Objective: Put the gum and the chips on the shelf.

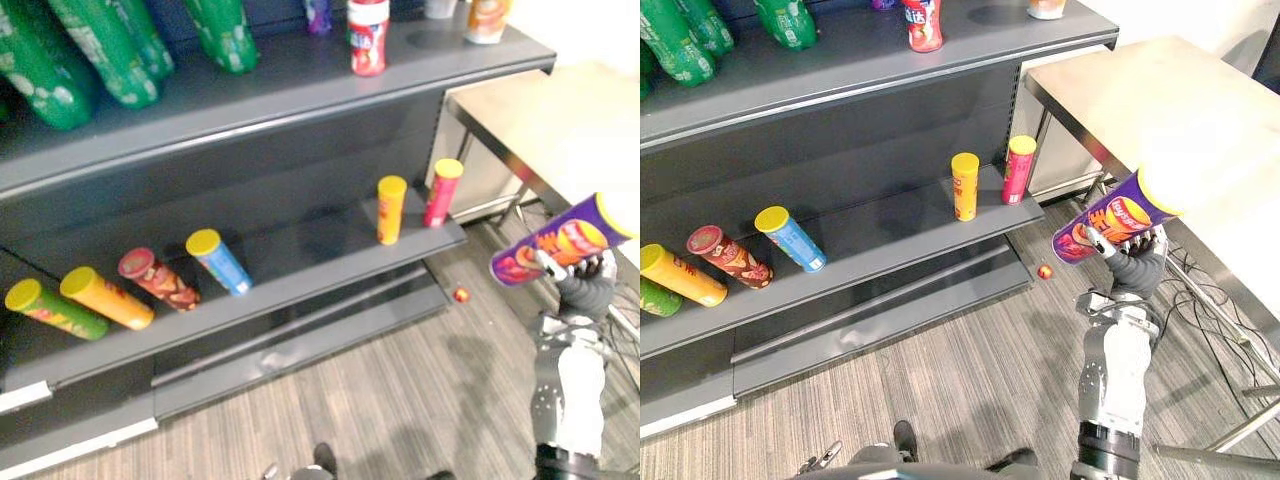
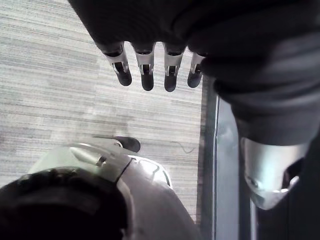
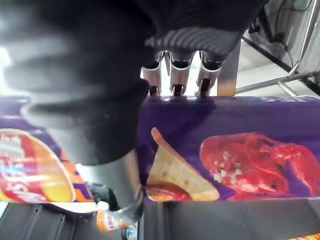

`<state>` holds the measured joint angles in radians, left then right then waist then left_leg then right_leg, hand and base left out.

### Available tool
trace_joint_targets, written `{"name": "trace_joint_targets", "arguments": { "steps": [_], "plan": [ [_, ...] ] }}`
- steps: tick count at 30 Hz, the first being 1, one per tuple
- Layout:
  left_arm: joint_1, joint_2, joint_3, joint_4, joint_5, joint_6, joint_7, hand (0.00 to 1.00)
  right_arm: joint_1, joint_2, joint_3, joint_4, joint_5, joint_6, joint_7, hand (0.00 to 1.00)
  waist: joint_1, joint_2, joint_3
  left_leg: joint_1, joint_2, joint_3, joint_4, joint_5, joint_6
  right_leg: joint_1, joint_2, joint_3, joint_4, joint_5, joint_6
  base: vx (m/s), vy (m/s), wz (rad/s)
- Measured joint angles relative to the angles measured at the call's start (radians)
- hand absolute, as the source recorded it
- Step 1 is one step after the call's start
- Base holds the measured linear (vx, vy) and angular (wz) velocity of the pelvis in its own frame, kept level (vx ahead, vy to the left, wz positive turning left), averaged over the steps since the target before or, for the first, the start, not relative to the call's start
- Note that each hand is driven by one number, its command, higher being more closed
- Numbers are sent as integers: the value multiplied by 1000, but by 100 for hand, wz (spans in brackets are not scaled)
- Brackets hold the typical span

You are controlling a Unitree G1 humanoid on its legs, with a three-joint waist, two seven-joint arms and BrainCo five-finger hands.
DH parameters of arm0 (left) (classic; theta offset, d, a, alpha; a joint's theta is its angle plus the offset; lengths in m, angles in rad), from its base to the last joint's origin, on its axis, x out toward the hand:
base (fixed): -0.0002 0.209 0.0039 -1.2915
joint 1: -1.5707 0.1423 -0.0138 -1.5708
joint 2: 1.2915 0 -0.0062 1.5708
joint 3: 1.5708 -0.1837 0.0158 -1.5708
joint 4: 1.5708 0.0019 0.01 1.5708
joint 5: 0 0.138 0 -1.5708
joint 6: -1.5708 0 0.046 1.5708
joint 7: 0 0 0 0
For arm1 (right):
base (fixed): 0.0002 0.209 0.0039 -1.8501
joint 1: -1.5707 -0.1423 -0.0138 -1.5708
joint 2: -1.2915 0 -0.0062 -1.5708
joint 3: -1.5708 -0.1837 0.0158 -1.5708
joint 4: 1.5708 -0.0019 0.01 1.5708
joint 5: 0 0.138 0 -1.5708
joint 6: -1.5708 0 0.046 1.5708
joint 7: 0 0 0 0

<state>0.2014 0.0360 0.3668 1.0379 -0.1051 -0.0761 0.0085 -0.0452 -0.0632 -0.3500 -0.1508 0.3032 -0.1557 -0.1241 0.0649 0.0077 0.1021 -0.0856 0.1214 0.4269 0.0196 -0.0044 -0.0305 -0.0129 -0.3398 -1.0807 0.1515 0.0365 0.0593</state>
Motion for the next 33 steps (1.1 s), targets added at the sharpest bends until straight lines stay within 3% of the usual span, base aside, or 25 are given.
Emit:
{"name": "trace_joint_targets", "arguments": {
  "steps": [3,6,15,19,20,21,22,23,24,26,30,31,33],
  "plan": [
    [-12,23,-7,-4,0,-1,12,0,11,4,6,0,-20,0,2,100,0,-37,23,3,-10,1,-20,-7,11,-5,-10,28,8,-2,2,-123,64,-7],
    [-11,33,-6,-4,0,0,15,0,11,4,6,-1,-20,0,2,100,1,-56,30,2,-10,10,-31,-7,7,-20,-5,55,3,-2,3,-82,38,-8],
    [-11,27,4,-18,-10,-1,5,0,14,3,4,-1,-20,0,0,100,9,-59,32,-3,8,0,-49,31,-11,-19,43,60,-32,1,5,41,-6,3],
    [-11,25,2,-23,-11,-3,5,0,6,3,10,-1,-22,0,0,100,20,-58,31,-12,5,-37,-15,7,-1,-12,-17,66,74,2,5,79,66,38],
    [-9,26,2,-22,-11,-3,6,0,6,3,16,0,-31,0,0,100,20,-59,32,4,-3,-70,-13,-1,6,-15,-69,105,180,13,-7,124,119,55],
    [-9,26,2,-22,-11,-3,6,0,6,2,16,0,-31,0,1,100,20,-58,31,10,-9,-85,-13,-3,10,-22,-87,136,226,27,-24,177,188,69],
    [-3,28,-10,-24,-11,-3,7,0,5,2,21,0,-31,0,3,100,19,-55,32,29,-16,-127,-13,-11,21,-67,-113,290,333,76,-93,137,156,53],
    [0,31,-21,-24,-11,-4,8,0,5,2,25,0,-31,0,4,100,17,-49,35,38,-12,-144,-12,-14,25,-103,-111,390,380,79,-101,148,141,78],
    [-1,38,-47,-24,-11,-4,9,0,8,4,30,0,-31,-1,10,100,12,-40,41,40,-1,-190,-9,-30,39,-145,-52,574,394,-6,-41,121,67,87],
    [0,46,-47,-21,-11,-7,9,0,9,4,39,-14,-31,-1,24,100,-4,-44,41,51,-8,-261,-12,-34,43,-173,36,741,348,-101,-19,144,50,118],
    [2,49,-48,-20,-11,-9,9,0,27,3,41,-53,-31,-2,28,100,-12,-46,42,72,-37,-365,32,-71,35,-181,102,870,197,-87,2,132,-31,95],
    [3,52,-47,-18,-11,-9,9,0,33,4,42,-63,-31,-2,30,100,-10,-52,42,69,-41,-390,63,-85,16,-187,114,906,145,-70,22,168,-148,72],
    [7,67,-44,-11,-11,-8,8,0,34,6,42,-81,-31,-3,37,100,-9,-90,35,55,-60,-418,101,-113,-11,-190,115,958,77,27,32,181,-248,60]
  ]
}}
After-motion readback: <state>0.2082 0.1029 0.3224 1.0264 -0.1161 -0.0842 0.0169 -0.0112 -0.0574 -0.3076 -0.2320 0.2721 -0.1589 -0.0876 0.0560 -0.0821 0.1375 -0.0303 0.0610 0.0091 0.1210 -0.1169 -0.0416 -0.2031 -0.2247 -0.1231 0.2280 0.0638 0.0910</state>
